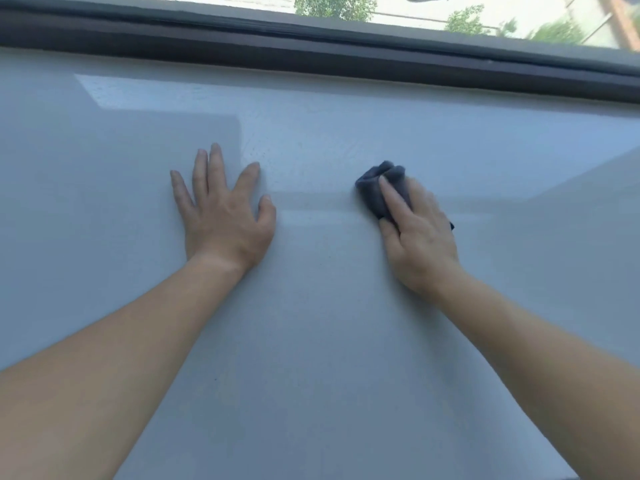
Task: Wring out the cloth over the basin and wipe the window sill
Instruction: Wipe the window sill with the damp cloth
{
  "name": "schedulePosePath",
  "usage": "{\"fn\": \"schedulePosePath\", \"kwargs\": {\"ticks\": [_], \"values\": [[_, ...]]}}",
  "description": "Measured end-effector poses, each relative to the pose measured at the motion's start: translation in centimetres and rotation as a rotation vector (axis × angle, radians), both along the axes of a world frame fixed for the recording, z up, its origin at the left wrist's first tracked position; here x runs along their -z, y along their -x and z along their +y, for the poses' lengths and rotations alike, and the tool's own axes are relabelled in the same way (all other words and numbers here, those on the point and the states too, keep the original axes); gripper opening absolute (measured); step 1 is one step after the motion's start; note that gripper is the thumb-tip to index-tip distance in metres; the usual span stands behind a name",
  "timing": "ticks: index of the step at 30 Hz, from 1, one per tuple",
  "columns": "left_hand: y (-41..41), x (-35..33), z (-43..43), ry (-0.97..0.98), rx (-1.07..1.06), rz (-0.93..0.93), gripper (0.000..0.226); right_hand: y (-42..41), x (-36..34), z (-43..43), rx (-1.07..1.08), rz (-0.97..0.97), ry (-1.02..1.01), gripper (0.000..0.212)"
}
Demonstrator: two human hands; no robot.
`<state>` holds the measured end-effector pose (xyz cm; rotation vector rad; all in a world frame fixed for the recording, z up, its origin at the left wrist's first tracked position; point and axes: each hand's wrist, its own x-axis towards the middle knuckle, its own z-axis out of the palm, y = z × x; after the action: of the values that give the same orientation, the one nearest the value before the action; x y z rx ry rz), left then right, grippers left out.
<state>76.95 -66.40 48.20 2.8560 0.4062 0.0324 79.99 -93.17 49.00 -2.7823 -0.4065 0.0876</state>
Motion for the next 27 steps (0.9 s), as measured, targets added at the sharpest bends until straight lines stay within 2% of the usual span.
{"fn": "schedulePosePath", "kwargs": {"ticks": [4,6,10,12,14,17,19,21,24,25,27], "values": [[0.8,-0.6,-0.6,0.036,0.107,-0.141,0.049,10.2,0.0,-1.7,-0.408,-0.007,0.036,0.062],[2.1,-1.2,-1.5,0.091,0.107,-0.128,0.055,10.5,0.0,-3.5,-0.492,0.015,0.047,0.063],[7.8,-2.2,-5.4,0.193,0.114,-0.139,0.054,7.6,0.0,-4.0,-0.115,0.007,-0.002,0.057],[10.6,-1.8,-7.3,0.203,0.135,-0.125,0.052,9.5,0.1,-2.9,-0.018,0.005,-0.030,0.058],[12.4,-1.1,-8.2,0.193,0.145,-0.080,0.054,14.0,0.0,-2.8,-0.139,-0.008,-0.020,0.059],[13.4,-0.3,-8.6,0.173,0.138,-0.016,0.059,20.6,-0.6,-5.3,-0.455,0.024,0.022,0.060],[13.5,-0.1,-8.9,0.105,0.142,-0.006,0.061,21.3,-0.7,-7.6,-0.558,0.027,0.049,0.062],[13.5,-0.1,-9.2,0.053,0.140,0.002,0.064,20.2,-0.4,-8.5,-0.448,0.017,0.054,0.063],[13.4,-0.2,-9.3,0.032,0.133,0.027,0.065,20.1,-0.4,-6.9,-0.099,0.026,-0.030,0.061],[13.5,-0.3,-9.3,0.028,0.132,0.029,0.065,21.3,-0.4,-6.1,-0.085,0.012,-0.044,0.062],[13.5,-0.3,-9.4,0.024,0.133,0.035,0.067,24.7,-0.3,-5.4,-0.242,-0.012,-0.038,0.063]]}}
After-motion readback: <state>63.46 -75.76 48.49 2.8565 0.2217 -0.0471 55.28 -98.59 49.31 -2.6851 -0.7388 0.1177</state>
